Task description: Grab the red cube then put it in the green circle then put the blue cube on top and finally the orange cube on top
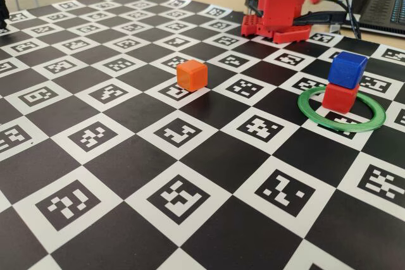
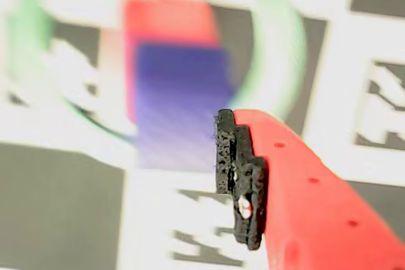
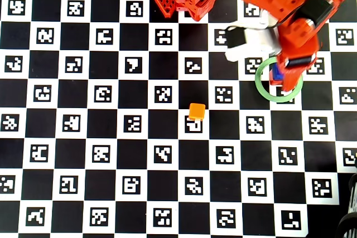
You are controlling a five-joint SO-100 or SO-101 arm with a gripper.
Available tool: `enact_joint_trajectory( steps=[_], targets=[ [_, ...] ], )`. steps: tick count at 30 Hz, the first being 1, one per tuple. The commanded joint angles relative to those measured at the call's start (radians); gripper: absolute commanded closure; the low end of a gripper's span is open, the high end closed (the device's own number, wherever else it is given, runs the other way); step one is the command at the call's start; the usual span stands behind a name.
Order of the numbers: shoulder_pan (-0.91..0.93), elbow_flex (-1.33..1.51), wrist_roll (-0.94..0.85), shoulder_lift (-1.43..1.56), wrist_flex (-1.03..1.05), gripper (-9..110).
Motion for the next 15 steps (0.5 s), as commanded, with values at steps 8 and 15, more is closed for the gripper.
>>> enact_joint_trajectory(
  steps=[8,15],
  targets=[
    [0.341,-0.046,-0.267,0.083,0.08,60],
    [0.39,-0.04,-0.328,-0.008,0.063,61]
  ],
)
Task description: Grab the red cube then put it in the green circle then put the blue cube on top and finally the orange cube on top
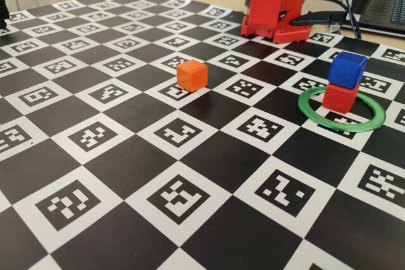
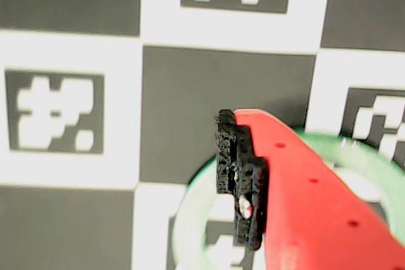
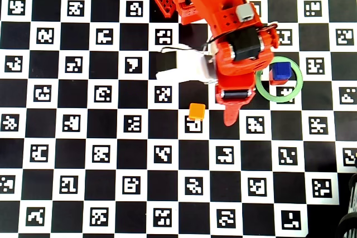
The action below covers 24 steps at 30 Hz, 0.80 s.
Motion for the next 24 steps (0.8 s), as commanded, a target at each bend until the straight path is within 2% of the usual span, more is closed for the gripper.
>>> enact_joint_trajectory(
  steps=[1,18,24],
  targets=[
    [0.02,-0.032,-0.028,-0.012,0.052,61],
    [0.104,0.354,-0.106,-0.031,-0.396,60],
    [0.123,0.419,-0.089,-0.078,-0.474,60]
  ],
)
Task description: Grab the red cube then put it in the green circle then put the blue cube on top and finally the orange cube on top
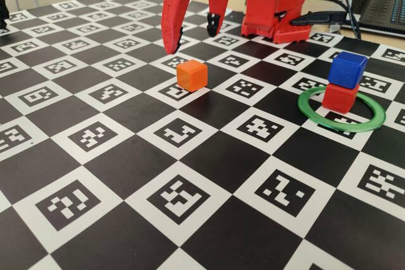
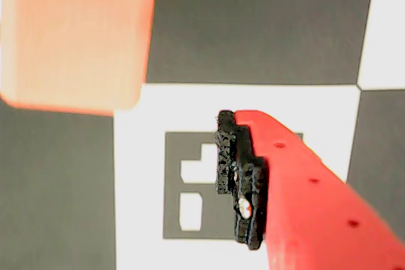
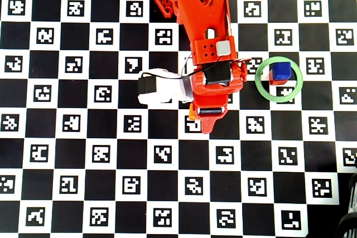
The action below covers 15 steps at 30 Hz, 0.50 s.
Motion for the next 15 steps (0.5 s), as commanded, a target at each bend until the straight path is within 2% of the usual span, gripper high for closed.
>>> enact_joint_trajectory(
  steps=[1,15],
  targets=[
    [0.009,0.011,0.009,0.002,-0.044,60],
    [-0.014,0.08,0.037,-0.063,-0.19,60]
  ],
)
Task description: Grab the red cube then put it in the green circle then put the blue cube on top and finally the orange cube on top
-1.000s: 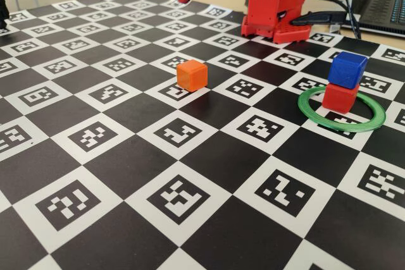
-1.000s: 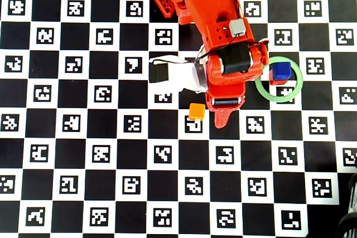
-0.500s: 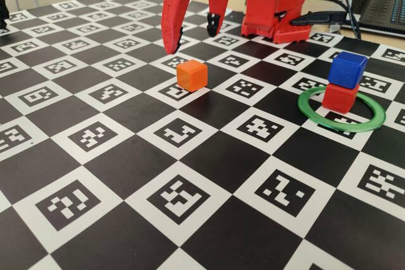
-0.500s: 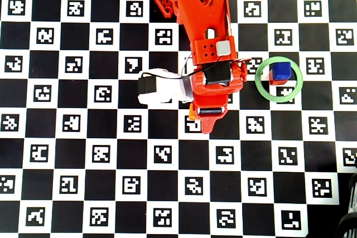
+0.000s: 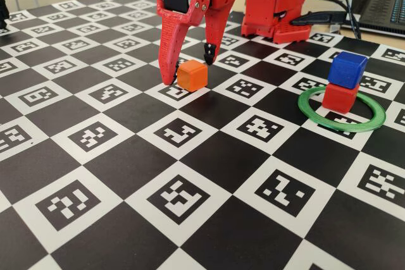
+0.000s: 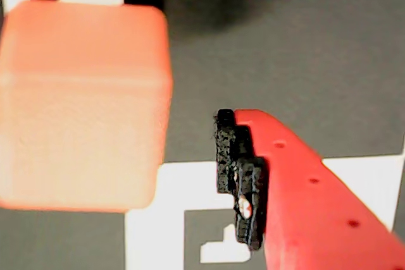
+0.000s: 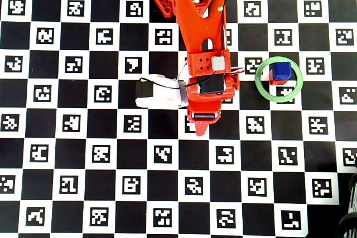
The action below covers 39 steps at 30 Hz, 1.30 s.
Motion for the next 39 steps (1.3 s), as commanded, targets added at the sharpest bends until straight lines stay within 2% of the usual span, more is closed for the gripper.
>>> enact_joint_trajectory(
  steps=[1,17,39],
  targets=[
    [-0.012,0.008,0.003,0.02,-0.048,60],
    [-0.011,0.051,-0.014,0.006,-0.137,61],
    [0.048,0.055,0.087,0.005,-0.143,61]
  ],
)
